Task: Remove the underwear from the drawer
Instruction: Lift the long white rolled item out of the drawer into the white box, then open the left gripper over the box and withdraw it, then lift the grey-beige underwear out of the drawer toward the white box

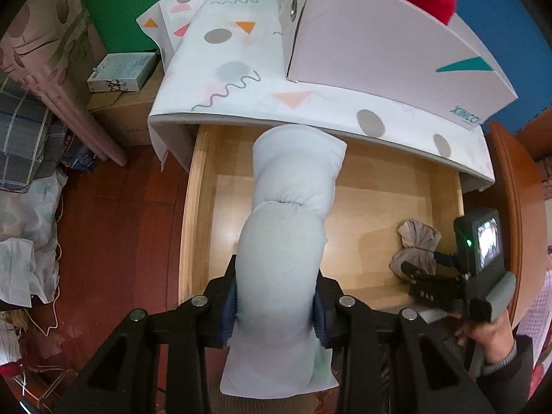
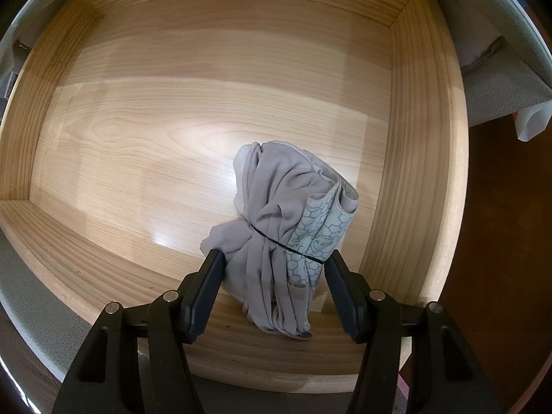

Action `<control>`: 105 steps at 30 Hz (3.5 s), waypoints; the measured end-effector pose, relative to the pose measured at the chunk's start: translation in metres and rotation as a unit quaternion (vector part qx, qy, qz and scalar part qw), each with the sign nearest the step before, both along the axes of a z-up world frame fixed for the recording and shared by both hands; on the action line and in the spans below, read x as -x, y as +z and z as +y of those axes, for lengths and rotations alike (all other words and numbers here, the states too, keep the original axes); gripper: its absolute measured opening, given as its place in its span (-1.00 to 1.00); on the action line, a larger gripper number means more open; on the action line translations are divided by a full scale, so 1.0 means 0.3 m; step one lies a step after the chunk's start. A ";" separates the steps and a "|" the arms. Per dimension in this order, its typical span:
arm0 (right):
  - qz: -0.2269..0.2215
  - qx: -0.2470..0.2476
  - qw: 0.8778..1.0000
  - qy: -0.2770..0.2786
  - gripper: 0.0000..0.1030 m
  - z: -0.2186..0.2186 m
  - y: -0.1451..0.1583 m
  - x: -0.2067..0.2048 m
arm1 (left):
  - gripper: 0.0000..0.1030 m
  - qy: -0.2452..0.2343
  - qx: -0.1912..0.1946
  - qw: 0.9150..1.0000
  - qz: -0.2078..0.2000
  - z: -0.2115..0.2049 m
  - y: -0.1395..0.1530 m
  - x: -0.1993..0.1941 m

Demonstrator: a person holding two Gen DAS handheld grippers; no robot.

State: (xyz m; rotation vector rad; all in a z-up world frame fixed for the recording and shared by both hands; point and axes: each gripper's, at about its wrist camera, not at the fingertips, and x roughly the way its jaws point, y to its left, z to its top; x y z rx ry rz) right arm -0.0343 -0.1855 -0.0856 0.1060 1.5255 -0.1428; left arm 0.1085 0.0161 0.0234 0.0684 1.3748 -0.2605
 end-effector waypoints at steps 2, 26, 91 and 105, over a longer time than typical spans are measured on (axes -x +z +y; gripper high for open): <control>0.000 0.000 1.000 0.000 0.08 0.000 0.000 -0.001 | -0.33 -0.005 0.002 1.000 -0.008 0.008 0.029 0.027; -0.002 -0.001 1.000 -0.001 0.07 -0.006 0.001 -0.007 | -0.33 0.004 0.039 0.984 -0.175 -0.027 0.573 -0.139; -0.004 0.000 1.000 0.001 0.08 -0.017 0.000 -0.033 | 0.25 0.031 -0.081 0.957 -0.277 0.057 0.615 -0.070; -0.003 0.000 1.000 0.002 0.08 -0.021 0.005 -0.034 | 0.25 0.077 -0.062 0.980 -0.171 0.134 0.102 0.113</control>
